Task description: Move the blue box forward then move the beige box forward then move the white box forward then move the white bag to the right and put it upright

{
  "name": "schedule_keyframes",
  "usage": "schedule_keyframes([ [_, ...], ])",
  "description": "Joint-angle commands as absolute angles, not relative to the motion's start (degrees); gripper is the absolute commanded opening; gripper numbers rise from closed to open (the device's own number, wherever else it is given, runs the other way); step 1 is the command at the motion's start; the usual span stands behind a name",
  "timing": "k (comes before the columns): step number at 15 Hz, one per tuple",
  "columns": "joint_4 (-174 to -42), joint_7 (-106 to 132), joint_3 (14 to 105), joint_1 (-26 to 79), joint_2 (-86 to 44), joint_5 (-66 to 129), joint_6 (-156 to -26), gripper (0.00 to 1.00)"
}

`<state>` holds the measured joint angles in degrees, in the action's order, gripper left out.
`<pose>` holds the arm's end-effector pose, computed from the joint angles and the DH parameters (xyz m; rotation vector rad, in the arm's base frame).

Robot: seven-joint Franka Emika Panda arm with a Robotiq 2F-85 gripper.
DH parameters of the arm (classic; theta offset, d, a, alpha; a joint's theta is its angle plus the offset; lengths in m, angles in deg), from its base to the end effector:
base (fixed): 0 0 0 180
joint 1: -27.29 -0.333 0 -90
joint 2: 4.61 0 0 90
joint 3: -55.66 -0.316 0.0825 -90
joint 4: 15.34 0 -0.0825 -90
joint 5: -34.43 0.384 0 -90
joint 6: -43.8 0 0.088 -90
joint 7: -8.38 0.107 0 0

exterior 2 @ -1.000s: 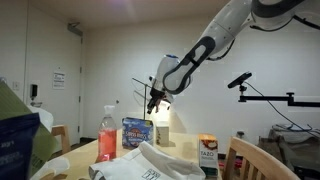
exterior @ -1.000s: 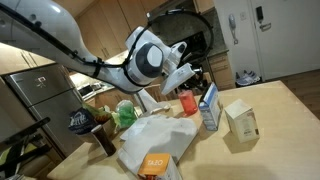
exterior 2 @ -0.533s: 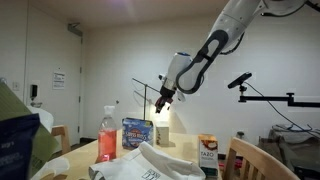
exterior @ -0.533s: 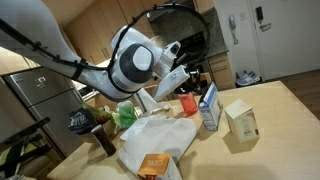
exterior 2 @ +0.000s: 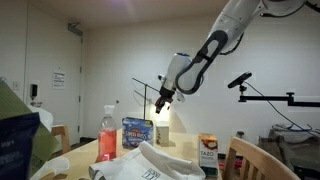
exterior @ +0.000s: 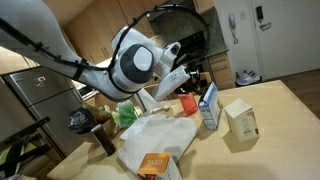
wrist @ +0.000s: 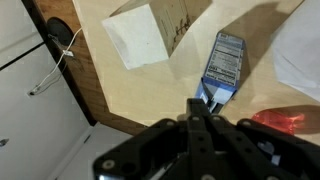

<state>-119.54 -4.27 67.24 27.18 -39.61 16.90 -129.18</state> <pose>0.6860 -0.0984 0.2700 2.6565 0.5175 0.7267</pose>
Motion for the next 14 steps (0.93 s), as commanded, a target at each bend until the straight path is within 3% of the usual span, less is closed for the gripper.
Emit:
schedule_keyframes([
  [1, -119.33, -5.65, 63.93, 29.72, -39.66, 17.53, -127.07, 0.0],
  [6, -117.73, -8.66, 56.86, 35.08, -42.49, 19.99, -122.73, 0.0],
  [14, -110.19, -8.9, 56.06, 36.25, -48.61, 21.55, -118.24, 0.0],
])
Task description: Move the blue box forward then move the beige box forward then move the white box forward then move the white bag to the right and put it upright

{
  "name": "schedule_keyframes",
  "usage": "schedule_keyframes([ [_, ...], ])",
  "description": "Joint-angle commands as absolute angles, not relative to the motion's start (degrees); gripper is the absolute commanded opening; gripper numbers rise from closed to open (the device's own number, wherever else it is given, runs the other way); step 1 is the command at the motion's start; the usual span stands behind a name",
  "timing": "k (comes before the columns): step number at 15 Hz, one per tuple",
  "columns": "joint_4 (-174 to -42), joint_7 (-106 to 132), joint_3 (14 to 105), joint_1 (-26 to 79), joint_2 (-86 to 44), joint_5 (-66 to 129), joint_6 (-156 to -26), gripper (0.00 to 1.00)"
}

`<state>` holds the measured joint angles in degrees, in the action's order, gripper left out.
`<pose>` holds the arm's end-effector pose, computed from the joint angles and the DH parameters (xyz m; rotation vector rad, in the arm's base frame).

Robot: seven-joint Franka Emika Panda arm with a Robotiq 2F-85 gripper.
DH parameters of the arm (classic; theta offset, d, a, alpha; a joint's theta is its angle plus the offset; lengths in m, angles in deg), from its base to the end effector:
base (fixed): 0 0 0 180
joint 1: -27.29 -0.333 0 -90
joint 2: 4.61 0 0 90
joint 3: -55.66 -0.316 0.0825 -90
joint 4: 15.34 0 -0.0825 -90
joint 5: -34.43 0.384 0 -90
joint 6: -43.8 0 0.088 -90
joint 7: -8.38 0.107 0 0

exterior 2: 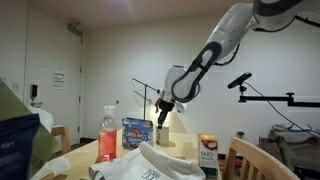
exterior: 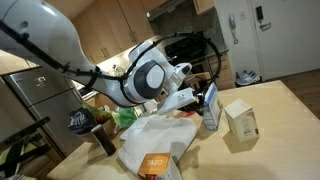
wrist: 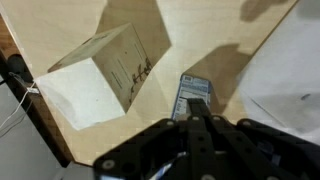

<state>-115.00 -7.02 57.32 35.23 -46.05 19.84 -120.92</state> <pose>0.6914 -0.0998 0.2042 2.8314 0.4924 0.5385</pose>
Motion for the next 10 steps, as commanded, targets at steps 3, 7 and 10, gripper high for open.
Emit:
schedule_keyframes([
  [3, -111.33, -7.53, 57.17, 35.28, -48.45, 20.81, -119.89, 0.0],
  [7, -110.65, -7.53, 57.16, 35.27, -49.24, 20.82, -119.81, 0.01],
  [10, -110.69, -7.49, 57.09, 35.37, -49.46, 20.86, -120.61, 0.0],
])
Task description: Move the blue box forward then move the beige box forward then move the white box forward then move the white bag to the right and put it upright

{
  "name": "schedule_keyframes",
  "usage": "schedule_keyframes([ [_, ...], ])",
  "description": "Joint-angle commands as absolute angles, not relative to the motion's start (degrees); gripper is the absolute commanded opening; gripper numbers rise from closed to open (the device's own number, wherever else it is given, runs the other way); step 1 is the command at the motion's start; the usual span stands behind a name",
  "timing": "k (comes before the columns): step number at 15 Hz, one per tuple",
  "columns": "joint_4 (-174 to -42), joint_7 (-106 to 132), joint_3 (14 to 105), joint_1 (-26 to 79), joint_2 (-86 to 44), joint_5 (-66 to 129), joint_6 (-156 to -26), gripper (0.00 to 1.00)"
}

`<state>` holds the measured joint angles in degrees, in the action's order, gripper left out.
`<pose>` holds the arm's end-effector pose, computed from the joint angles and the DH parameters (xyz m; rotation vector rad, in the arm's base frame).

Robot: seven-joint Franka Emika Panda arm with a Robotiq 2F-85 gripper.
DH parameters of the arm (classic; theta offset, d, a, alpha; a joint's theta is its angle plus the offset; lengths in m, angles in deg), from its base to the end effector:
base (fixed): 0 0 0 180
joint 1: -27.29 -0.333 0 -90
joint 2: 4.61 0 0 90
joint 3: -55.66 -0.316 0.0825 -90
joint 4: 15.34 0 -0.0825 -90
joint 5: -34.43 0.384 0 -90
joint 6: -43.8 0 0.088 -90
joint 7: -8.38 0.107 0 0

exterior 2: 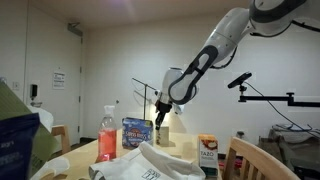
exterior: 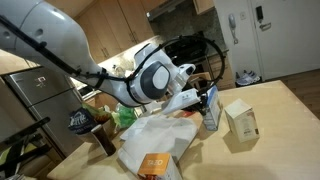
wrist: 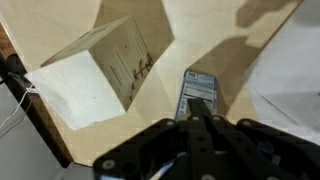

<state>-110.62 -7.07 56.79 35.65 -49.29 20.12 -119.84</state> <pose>0.7061 -0.1022 0.1949 2.8349 0.4834 0.5423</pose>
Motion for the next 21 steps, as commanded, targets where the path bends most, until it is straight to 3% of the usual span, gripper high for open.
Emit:
schedule_keyframes([
  [1, -110.18, -7.29, 57.22, 35.29, -49.87, 20.86, -121.19, 0.0],
  [21, -91.53, -7.01, 57.71, 33.78, -61.24, 20.9, -122.18, 0.0],
])
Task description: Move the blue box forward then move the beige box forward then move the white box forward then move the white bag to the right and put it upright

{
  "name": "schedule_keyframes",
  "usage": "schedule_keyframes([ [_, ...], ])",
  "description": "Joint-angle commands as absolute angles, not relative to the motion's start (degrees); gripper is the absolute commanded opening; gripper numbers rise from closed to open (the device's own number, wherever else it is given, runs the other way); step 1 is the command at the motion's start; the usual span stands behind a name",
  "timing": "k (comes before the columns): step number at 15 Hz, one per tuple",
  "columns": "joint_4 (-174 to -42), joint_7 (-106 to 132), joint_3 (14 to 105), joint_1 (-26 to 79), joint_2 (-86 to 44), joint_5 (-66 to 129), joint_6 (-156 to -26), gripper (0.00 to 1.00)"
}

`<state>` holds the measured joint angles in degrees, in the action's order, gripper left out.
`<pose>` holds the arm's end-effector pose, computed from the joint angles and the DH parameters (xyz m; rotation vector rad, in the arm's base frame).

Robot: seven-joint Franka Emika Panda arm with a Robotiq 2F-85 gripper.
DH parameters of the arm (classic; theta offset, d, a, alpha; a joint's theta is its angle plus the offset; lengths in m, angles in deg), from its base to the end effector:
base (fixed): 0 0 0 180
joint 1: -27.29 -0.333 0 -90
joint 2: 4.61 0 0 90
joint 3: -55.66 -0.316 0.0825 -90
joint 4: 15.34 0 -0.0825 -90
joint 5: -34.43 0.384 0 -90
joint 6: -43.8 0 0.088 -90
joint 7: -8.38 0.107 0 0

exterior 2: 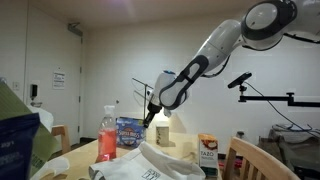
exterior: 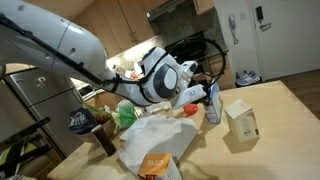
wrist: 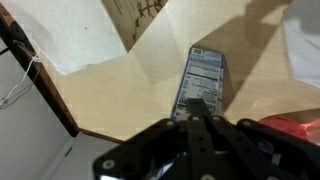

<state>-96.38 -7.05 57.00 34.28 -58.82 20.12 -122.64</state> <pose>0.7575 -0.0911 0.1888 2.7600 0.5103 0.7190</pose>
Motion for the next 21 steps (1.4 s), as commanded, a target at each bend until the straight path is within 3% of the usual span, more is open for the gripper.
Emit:
schedule_keyframes([
  [1, -90.5, -7.04, 57.72, 33.78, -61.72, 20.89, -122.13, 0.0],
  [10, -80.88, -6.44, 58.42, 33.13, -66.52, 21.03, -117.58, 0.0],
  [21, -93.74, -6.09, 63.82, 30.82, -57.96, 17.73, -121.7, 0.0],
])
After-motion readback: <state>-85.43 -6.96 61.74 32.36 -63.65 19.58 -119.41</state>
